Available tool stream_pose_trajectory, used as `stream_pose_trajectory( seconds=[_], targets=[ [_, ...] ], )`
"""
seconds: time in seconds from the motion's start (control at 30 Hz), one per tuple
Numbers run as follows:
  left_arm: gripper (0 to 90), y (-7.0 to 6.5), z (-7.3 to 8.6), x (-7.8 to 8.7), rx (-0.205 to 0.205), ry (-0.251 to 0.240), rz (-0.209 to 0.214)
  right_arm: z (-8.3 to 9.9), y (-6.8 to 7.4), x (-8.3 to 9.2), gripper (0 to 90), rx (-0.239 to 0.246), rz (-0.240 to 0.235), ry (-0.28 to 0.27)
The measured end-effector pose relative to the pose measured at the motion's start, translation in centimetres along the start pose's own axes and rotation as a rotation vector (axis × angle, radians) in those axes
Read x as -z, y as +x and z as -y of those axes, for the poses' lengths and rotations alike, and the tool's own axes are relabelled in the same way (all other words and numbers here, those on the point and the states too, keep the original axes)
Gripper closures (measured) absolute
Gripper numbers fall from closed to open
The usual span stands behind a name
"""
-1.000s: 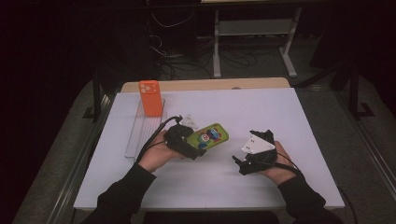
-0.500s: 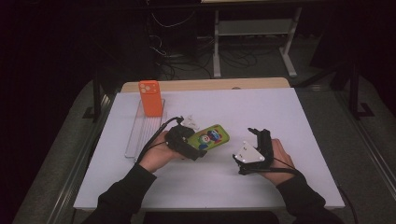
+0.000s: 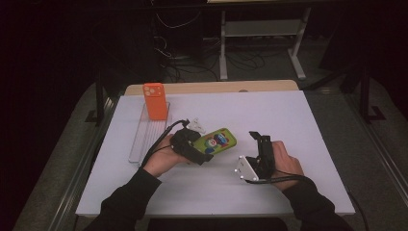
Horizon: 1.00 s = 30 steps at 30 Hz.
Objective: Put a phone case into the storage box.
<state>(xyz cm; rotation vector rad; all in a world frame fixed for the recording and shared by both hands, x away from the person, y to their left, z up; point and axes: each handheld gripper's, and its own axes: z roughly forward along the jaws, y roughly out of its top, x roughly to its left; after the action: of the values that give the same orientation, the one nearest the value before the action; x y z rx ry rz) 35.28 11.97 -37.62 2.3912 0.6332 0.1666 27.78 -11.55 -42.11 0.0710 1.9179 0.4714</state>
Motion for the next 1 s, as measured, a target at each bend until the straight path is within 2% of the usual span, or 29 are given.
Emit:
stream_pose_trajectory(
  seconds=[0.13, 0.2, 0.27, 0.43, 0.5, 0.53, 0.57, 0.7, 0.73, 0.77, 0.8, 0.83, 0.93, 0.97, 1.0],
  targets=[
    [16.0, 0.0, 0.0, 0.0, 0.003, -0.008, 0.0, -0.3, 0.1, -0.1, 0.0, 0.069, 0.026, -0.012],
    [15.9, 0.0, -0.1, -0.1, -0.003, -0.003, 0.0, -0.5, 0.3, -0.2, 0.0, 0.063, 0.027, -0.007],
    [15.9, -0.1, -0.1, -0.2, 0.008, -0.008, 0.002, -0.8, 0.3, -0.4, 0.0, 0.099, 0.033, -0.017],
    [16.0, -0.1, -0.2, -0.2, -0.012, 0.003, 0.005, -1.3, 0.6, -0.6, 0.0, 0.109, 0.039, -0.015],
    [16.0, -0.3, -0.3, -0.3, 0.008, -0.014, 0.006, -1.5, 0.6, -0.8, 0.0, 0.113, 0.056, -0.029],
    [15.9, -0.3, -0.3, -0.3, 0.001, -0.007, 0.004, -1.6, 0.6, -0.8, 0.0, 0.117, 0.058, -0.034],
    [16.0, -0.2, -0.3, -0.1, -0.016, 0.009, 0.002, -1.8, 0.6, -0.8, 0.0, 0.121, 0.062, -0.034],
    [16.0, -0.3, -0.4, -0.2, -0.015, 0.003, 0.006, -2.1, 0.6, -1.1, 0.0, 0.156, 0.079, -0.05],
    [16.0, -0.5, -0.4, -0.3, -0.004, -0.006, 0.009, -2.2, 0.6, -1.2, 1.1, 0.165, 0.08, -0.053],
    [15.9, -0.4, -0.5, -0.2, -0.022, 0.002, 0.006, -2.3, 0.8, -1.3, 2.4, 0.173, 0.079, -0.058],
    [16.0, -0.5, -0.5, -0.2, -0.022, 0.0, 0.008, -2.5, 0.8, -1.3, 4.5, 0.191, 0.086, -0.061],
    [16.0, -0.6, -0.5, -0.2, -0.019, -0.004, 0.01, -2.6, 1.0, -1.4, 6.9, 0.175, 0.101, -0.079],
    [16.0, -0.8, -0.6, -0.3, -0.015, -0.015, 0.015, -3.0, 1.4, -1.5, 14.3, 0.201, 0.111, -0.084],
    [16.0, -0.8, -0.6, -0.2, -0.032, -0.005, 0.013, -3.1, 1.4, -1.5, 17.5, 0.208, 0.105, -0.082],
    [15.9, -0.8, -0.6, -0.3, -0.032, -0.005, 0.013, -3.2, 1.6, -1.5, 21.5, 0.218, 0.105, -0.083]
  ],
)
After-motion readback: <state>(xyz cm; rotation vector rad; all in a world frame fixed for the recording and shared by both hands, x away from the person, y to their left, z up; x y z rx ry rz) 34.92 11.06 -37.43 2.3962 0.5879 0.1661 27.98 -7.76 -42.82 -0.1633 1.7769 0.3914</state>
